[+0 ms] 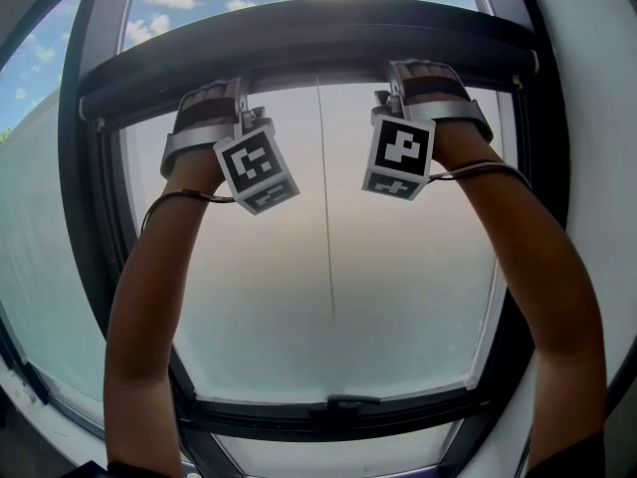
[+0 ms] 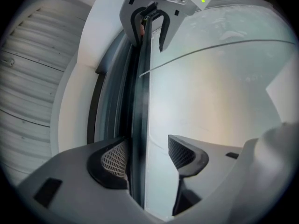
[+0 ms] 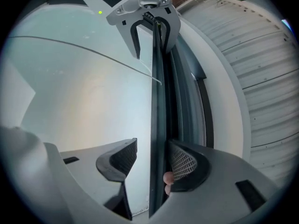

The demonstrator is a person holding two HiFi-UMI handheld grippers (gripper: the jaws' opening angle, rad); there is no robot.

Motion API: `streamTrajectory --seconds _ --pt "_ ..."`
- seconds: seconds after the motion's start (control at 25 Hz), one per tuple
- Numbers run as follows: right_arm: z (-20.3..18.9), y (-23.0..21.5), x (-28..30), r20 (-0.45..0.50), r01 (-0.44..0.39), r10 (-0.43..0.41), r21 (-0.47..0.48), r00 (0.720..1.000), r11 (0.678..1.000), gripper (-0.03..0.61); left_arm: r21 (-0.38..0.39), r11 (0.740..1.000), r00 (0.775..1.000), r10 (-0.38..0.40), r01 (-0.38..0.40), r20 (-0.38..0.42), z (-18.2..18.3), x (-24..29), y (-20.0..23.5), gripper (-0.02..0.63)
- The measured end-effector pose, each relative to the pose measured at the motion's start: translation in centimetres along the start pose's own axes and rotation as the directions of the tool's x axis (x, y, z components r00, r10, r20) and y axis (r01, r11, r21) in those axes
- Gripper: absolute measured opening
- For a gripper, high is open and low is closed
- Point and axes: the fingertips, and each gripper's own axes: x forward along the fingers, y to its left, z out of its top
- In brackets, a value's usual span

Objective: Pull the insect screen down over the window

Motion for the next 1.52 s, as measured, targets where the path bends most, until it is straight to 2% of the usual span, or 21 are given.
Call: streamTrajectory --seconds 0.08,0.2,0.4,0.68,0.96,1.32,1.52 --pt "-0.2 0.5 0.2 -0.019 -0.044 0.044 -0.021 0.999 0.999 0.196 0.015 1.000 1.000 -0.017 0.017 0.002 -0.1 0.1 -0.3 0.242" --pt "-0.3 0.6 0.4 -0.027 -0.062 0.061 -0.033 0.998 0.998 0.198 0.043 0.998 0.999 -0.043 0.043 -0.003 -0.1 0.3 -0.6 0.261" --pt "-0.2 0.8 0.3 -0.020 -0.097 0.096 -0.035 0.995 0.995 0.196 0.041 0.995 0.996 -0.090 0.090 -0.004 -0.2 0.1 -0.6 0.260" --pt "-0.3 0.8 0.0 -0.042 -0.201 0.197 -0.108 0.979 0.974 0.198 0.027 0.991 0.992 -0.129 0.129 -0.001 -0.1 0.1 -0.6 0.260" --pt "-0.1 1.1 -0.2 -0.041 -0.183 0.181 -0.041 0.983 0.982 0.219 0.020 0.984 0.985 -0.174 0.174 -0.019 -0.2 -0.3 -0.8 0.261" --pt "-0.1 1.9 -1.0 -0.050 -0.221 0.219 -0.047 0.974 0.974 0.221 0.020 0.972 0.972 -0.236 0.236 -0.008 -0.1 -1.3 -1.7 0.259" --pt "-0.2 2.3 -1.3 -0.042 -0.244 0.242 -0.033 0.969 0.969 0.221 -0.012 0.968 0.968 -0.251 0.252 0.015 0.2 -1.8 -2.0 0.260"
